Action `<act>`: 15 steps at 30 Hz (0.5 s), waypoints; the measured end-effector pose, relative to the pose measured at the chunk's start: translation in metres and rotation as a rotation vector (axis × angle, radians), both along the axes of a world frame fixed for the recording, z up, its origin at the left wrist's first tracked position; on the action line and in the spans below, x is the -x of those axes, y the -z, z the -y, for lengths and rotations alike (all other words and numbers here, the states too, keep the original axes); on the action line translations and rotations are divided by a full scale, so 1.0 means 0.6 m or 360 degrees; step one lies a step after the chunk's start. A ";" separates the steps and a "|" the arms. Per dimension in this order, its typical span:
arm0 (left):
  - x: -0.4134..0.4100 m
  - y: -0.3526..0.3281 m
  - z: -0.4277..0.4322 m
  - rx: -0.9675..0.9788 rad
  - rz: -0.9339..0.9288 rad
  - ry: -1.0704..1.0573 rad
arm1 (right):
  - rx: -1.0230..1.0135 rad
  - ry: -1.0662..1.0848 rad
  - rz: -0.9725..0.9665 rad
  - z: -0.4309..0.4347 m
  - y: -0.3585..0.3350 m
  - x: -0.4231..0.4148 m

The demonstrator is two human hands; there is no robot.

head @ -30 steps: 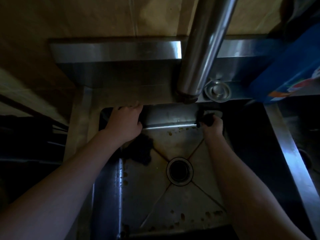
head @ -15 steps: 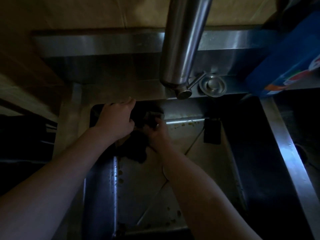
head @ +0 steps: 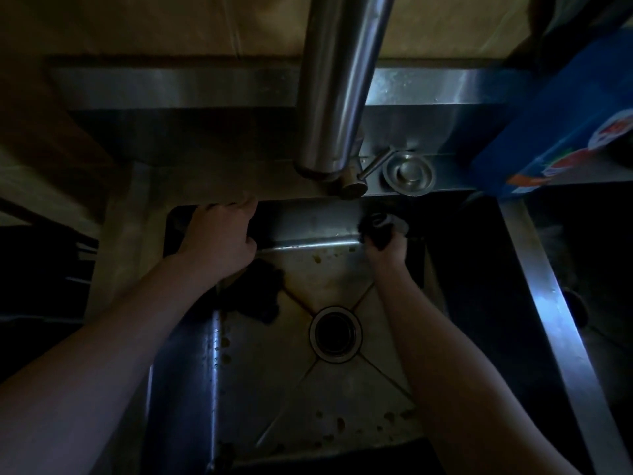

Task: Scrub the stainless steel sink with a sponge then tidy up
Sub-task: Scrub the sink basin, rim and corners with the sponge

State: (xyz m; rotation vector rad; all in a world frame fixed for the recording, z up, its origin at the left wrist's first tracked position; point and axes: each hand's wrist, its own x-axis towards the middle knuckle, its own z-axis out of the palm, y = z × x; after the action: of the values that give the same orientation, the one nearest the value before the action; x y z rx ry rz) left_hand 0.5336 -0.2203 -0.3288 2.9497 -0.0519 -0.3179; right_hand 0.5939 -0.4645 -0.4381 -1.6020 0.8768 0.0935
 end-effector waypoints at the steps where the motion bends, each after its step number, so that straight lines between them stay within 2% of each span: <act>1: 0.000 0.002 0.000 0.0001 -0.0012 -0.0002 | 0.0077 -0.0091 0.0075 -0.017 0.002 0.012; 3: 0.000 0.003 0.001 0.0002 -0.0008 0.0003 | 0.0222 -0.0470 0.0242 -0.055 0.007 0.039; 4: -0.001 0.003 0.001 0.0001 -0.0004 0.0005 | 0.0181 -0.0594 0.0139 -0.086 -0.004 0.046; 5: -0.002 0.003 0.002 0.0000 -0.0007 0.0002 | 0.0022 -0.0616 0.0139 -0.108 0.006 0.059; 6: -0.002 0.002 0.001 -0.0001 -0.0015 -0.0004 | 0.0015 -0.0604 0.0148 -0.123 0.003 0.067; 7: -0.003 0.002 0.001 -0.0003 -0.0025 -0.0010 | 0.0073 -0.0625 0.0146 -0.131 0.006 0.074; 9: -0.003 0.002 0.001 -0.0019 -0.0049 -0.0022 | 0.0213 -0.0925 0.0134 -0.134 0.004 0.067; 10: -0.002 0.002 0.001 -0.0026 -0.0056 -0.0026 | 0.0107 -0.0935 0.0104 -0.127 0.019 0.066; 15: -0.001 0.005 0.005 -0.0045 -0.0029 -0.0043 | 0.0265 -0.0777 0.0035 -0.023 -0.001 0.036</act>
State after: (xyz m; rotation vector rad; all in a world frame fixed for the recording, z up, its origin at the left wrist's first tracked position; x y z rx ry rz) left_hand 0.5341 -0.2233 -0.3317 2.9723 -0.0054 -0.3443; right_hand 0.5726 -0.4507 -0.4377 -1.9437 0.4695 0.3528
